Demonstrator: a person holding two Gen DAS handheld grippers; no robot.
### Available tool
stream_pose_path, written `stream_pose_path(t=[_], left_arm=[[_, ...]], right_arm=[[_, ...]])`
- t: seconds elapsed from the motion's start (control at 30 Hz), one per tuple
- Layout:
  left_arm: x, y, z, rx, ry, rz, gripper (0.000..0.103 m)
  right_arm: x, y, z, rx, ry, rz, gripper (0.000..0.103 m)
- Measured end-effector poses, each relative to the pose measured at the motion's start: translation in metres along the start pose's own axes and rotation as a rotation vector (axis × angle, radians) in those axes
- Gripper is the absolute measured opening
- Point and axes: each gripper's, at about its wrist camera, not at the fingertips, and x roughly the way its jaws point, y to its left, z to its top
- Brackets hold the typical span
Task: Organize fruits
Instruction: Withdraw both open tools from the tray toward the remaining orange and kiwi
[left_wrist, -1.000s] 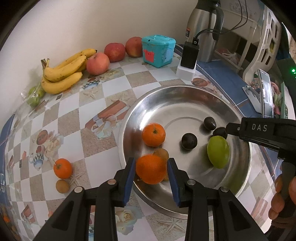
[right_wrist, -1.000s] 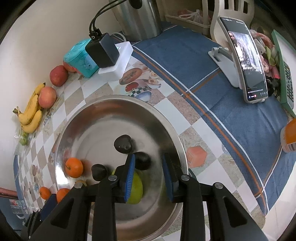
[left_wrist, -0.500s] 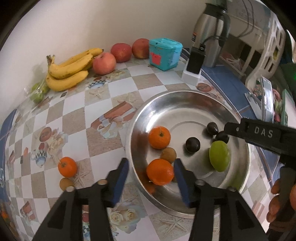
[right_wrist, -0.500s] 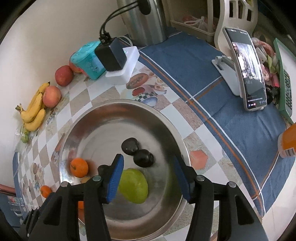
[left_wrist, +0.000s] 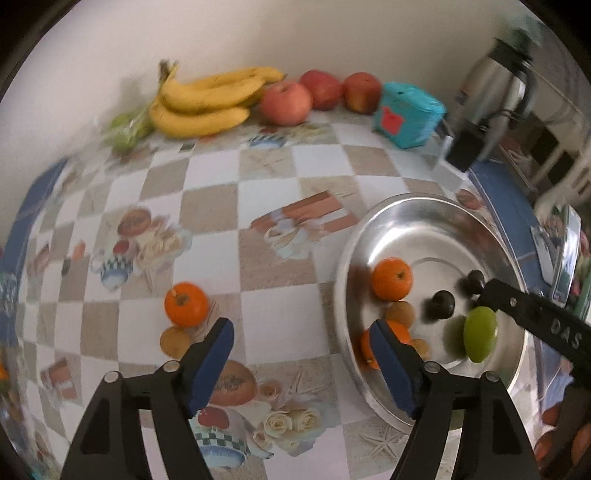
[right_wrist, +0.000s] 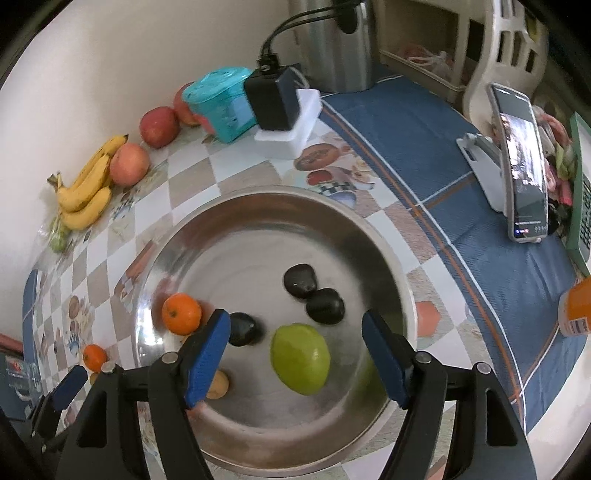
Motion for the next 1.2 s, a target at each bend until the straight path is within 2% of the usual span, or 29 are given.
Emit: stream_pose_path(t=[0.1,0.17,0.33,0.53,0.63,0.93,1.1,1.2], left_arm=[[0.002,0.012,0.000,-0.060,0.009,0.011,0.085],[0.002,0.019,0.000,-0.093,0.008,0.031,0.096],[0.002,0.040,-0.002,-0.180,0.029,0.021,0.103],[0.000,0.053,-0.002,-0.221,0.034,0.032,0.103],[-0.001,0.061,-0.002,-0.250,0.039,0.037,0.103],[-0.003,0.070,-0.001,-0.260,0.046,0.029,0.103],[-0.009,0.070,0.002,-0.228,0.028,0.040,0.103],[-0.013,0.070,0.005,-0.177,0.006,0.077,0.103]], right_arm=[[-0.001,0.007,-0.002,-0.031,0.001,-0.005,0.075],[-0.001,0.012,-0.003,-0.050,0.001,-0.007,0.075],[-0.001,0.023,-0.007,-0.087,0.004,0.001,0.080],[-0.001,0.037,-0.011,-0.138,0.005,0.005,0.081],[-0.001,0.042,-0.013,-0.160,0.004,0.005,0.095],[-0.001,0.057,-0.019,-0.207,-0.004,0.015,0.096],[-0.002,0.063,-0.023,-0.213,-0.006,0.036,0.096],[-0.002,0.070,-0.025,-0.224,-0.006,0.049,0.096]])
